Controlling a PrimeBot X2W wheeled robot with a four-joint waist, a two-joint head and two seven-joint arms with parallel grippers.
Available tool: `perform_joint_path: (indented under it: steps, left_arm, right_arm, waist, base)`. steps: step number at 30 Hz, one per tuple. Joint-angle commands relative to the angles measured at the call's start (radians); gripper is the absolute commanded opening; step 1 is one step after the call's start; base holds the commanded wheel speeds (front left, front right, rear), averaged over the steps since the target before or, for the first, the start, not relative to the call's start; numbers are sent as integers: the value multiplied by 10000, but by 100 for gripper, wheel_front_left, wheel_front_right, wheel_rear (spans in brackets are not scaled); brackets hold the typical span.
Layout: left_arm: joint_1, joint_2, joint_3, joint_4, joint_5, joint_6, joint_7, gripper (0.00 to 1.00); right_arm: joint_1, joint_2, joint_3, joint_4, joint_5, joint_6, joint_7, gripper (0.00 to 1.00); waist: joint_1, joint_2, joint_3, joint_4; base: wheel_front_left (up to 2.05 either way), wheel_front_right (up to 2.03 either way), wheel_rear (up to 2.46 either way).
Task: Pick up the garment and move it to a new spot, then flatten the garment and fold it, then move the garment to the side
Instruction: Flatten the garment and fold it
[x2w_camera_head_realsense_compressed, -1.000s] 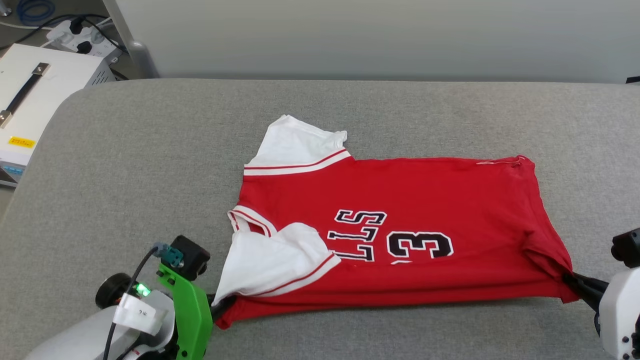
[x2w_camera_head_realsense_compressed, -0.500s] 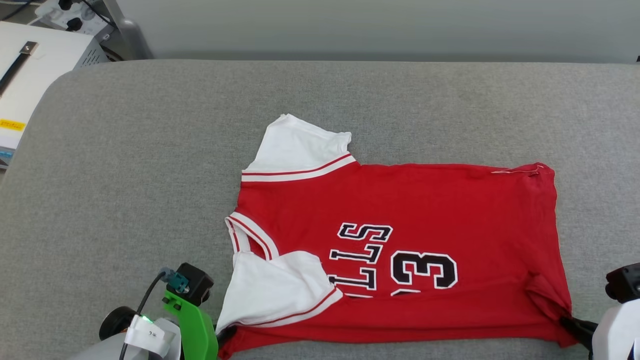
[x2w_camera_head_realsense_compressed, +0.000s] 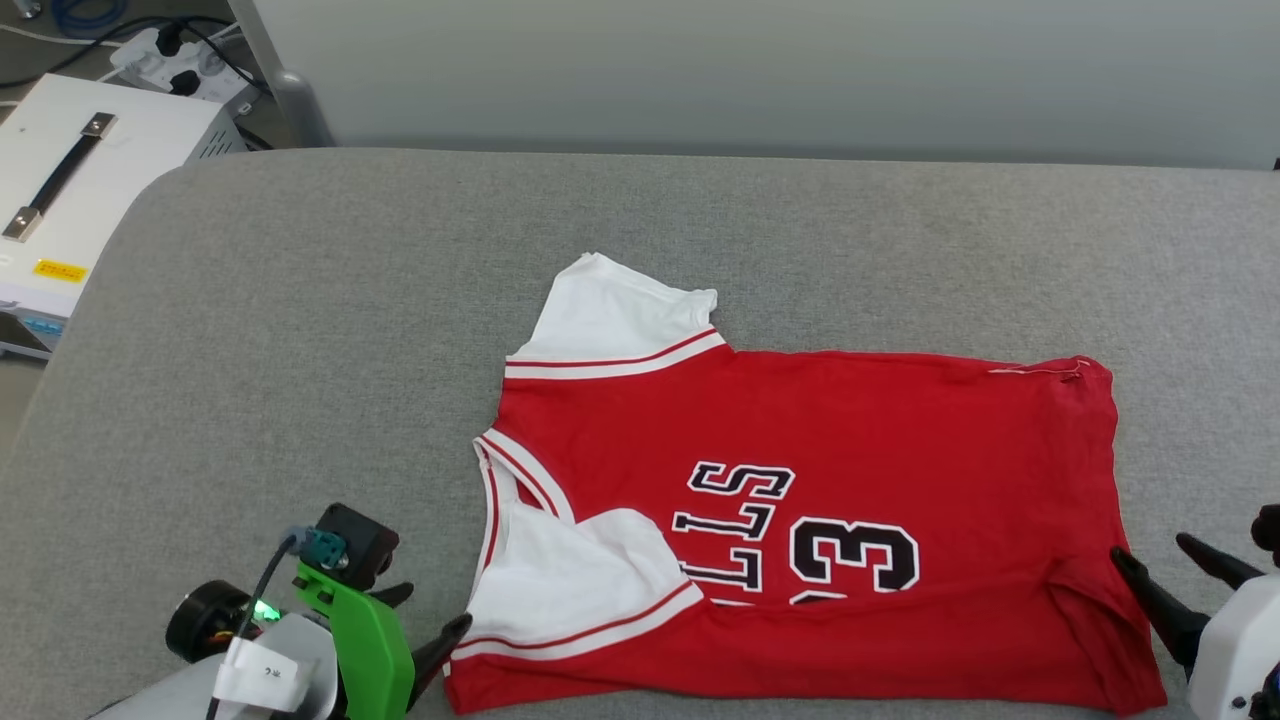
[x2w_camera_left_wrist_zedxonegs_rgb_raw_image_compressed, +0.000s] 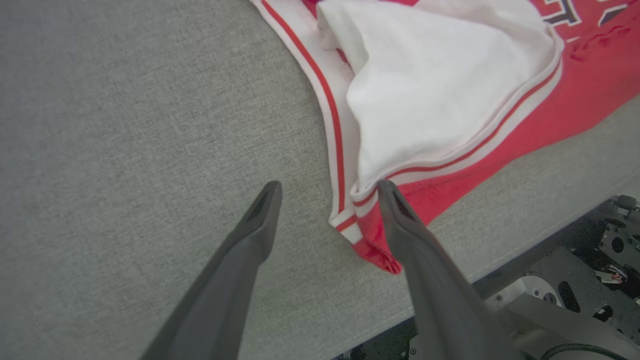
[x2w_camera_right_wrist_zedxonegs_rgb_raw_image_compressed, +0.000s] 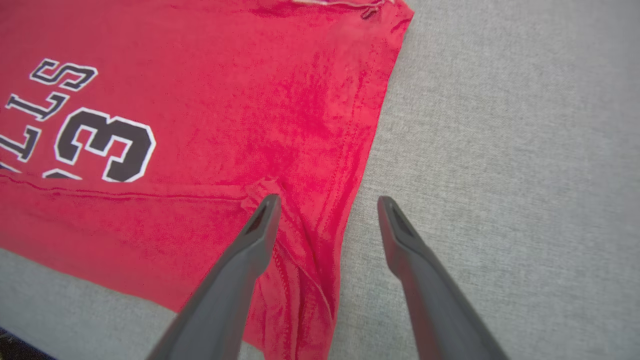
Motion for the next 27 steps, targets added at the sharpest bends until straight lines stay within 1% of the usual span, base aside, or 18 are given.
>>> perform_joint_path:
  steps: [1, 4, 7, 11, 14, 18, 22, 25, 26, 27]
  left_arm:
    - [-166, 172, 151, -223, 121, 117, -115, 100]
    - [-617, 429, 436, -756, 428, 284, -283, 100]
    - [-1141, 505, 826, -945, 705, 484, -592, 100]
    - [-2014, 245, 1453, -635, 1029, 684, -1241, 100]
    - [-2644, -35, 1826, -148, 1069, 609, -1559, 100]
    - [-3707, -347, 2032, 841, 1271, 187, -1572, 100]
    - [-4904, -706, 2079, 1941, 1071, -620, -863, 100]
    - [-5865, -1041, 1955, 2753, 786, -1277, 233, 100]
    - [-6159, -1138, 1889, 2953, 731, -1416, 608, 100]
    - [-6776, -1382, 1770, 3378, 524, -1640, 1466, 100]
  right_arm:
    - [9, 148, -239, -159, -252, -7, -346, 100]
    - [-78, 598, -886, -550, -818, -7, -1105, 100]
    - [-212, 1143, -1398, -1048, -1469, -7, -1792, 100]
    - [-440, 1911, -1818, -1890, -2482, -7, -2675, 100]
    - [-621, 2420, -2026, -2468, -2961, -7, -3159, 100]
    - [-830, 2923, -2141, -3136, -3385, -7, -3624, 100]
    - [-1068, 3096, -1958, -3540, -3664, -7, -3766, 100]
    - [-1346, 3124, -1810, -3672, -3743, -7, -3843, 100]
    - [-1451, 3143, -1803, -3704, -3771, -7, -3931, 100]
    - [-1656, 3157, -1718, -3676, -3794, -7, -3999, 100]
  waist:
    - [0, 0, -170, 126]
    - [0, 0, -211, 132]
    - [0, 0, -142, 43]
    - [0, 0, 166, -222]
    - [0, 0, 513, -473]
    - [0, 0, 1139, -837]
    - [0, 0, 1873, -1185]
    - [0, 0, 2397, -1403]
    - [0, 0, 2543, -1460]
    - [0, 0, 2882, -1591]
  base:
    - [0, 0, 0]
    - [0, 0, 0]
    - [0, 0, 0]
    - [0, 0, 0]
    - [0, 0, 0]
    - [0, 0, 0]
    - [0, 0, 0]
    - [0, 0, 0]
    - [0, 0, 0]
    - [0, 0, 0]
